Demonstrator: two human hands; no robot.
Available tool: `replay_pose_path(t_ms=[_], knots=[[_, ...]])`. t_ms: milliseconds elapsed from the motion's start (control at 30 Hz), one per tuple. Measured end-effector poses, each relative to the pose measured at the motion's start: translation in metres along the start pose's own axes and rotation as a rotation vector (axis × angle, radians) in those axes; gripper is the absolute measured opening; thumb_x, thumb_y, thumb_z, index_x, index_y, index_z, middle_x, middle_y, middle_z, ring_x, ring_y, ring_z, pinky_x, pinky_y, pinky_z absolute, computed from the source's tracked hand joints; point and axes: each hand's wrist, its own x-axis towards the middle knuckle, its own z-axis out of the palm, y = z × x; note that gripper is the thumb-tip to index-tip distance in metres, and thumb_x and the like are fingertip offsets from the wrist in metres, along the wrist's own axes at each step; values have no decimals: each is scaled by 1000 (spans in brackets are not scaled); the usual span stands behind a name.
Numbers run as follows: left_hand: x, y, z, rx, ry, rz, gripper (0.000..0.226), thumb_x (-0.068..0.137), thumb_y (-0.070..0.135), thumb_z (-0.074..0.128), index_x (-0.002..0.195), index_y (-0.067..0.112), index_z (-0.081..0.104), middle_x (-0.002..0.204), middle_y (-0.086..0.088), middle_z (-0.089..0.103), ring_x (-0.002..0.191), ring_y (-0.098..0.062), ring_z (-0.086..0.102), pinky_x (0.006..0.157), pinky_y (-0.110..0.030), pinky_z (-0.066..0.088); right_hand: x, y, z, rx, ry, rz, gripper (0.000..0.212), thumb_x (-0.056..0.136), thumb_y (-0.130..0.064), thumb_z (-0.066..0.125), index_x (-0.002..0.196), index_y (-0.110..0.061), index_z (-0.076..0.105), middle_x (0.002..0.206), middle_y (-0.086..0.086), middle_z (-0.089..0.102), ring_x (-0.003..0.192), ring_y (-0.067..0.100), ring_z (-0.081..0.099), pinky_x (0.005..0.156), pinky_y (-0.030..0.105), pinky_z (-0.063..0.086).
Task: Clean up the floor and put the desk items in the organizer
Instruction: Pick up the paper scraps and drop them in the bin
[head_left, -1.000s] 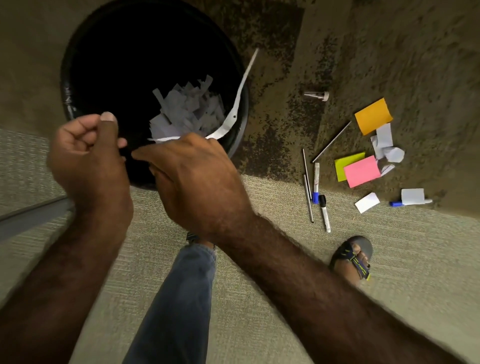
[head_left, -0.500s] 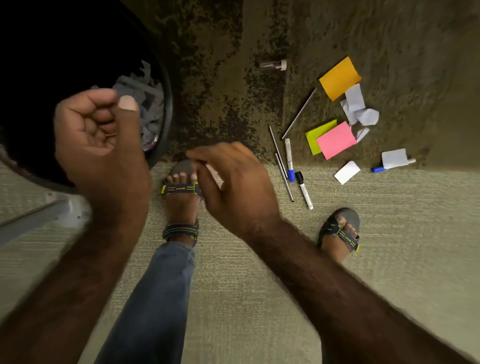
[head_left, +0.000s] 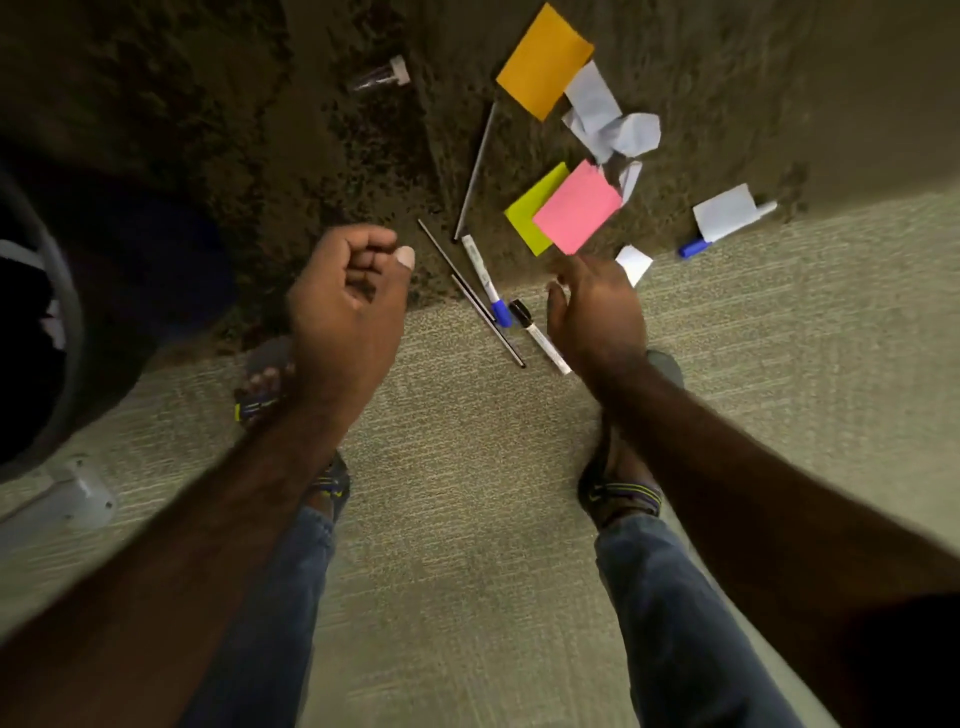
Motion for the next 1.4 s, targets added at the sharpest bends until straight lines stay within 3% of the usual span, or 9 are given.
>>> replay_pose_path(t_ms=[267,500,600,733,967,1200,1400], knots=[[16,-10,86,66,-173,13,13,91,28,73,103,29,68,75,17,64,65,5,56,66,-12,49,28,77,11,-91,-58,160,38,88,-23,74,121,-9,59,122,18,61,115,38,57,96,46,52],[22,-13,130,110,-287,37,12,90,31,73,101,27,69,77,16,61,70,3,55,68,-16,50,37,106,21,-167,-158,230,59,83,-17,80,135,-15,52,138,16,53,132,39,52,105,50,49],[24,-12,138,149,-291,54,20,91,31,72,104,16,71,78,18,61,71,4,56,68,-12,49,36,111,24,-191,-131,221,56,84,-14,78,135,-15,53,136,16,54,127,37,54,102,49,50],[21,-11,144,138,-316,41,16,91,24,72,103,14,69,76,17,57,68,7,53,65,-8,46,37,112,24,-175,-107,251,52,85,-17,77,131,-15,53,134,14,54,124,35,55,100,49,49],[17,-10,151,191,-376,13,17,92,16,73,103,3,71,80,4,61,68,3,53,68,-15,49,32,112,21,-131,-94,233,38,92,-9,62,130,-15,57,133,13,55,124,34,54,102,48,48],[18,-11,153,204,-396,-28,17,92,15,72,104,4,71,79,3,62,66,4,54,68,-13,49,23,104,15,-41,-31,185,32,94,-7,57,124,-14,65,122,13,61,109,31,60,94,44,50],[16,-14,148,190,-386,-32,13,92,14,70,99,4,72,89,-16,72,67,8,54,67,-5,44,24,94,6,16,14,171,31,93,-9,57,121,-16,69,118,11,63,106,30,61,92,42,50]])
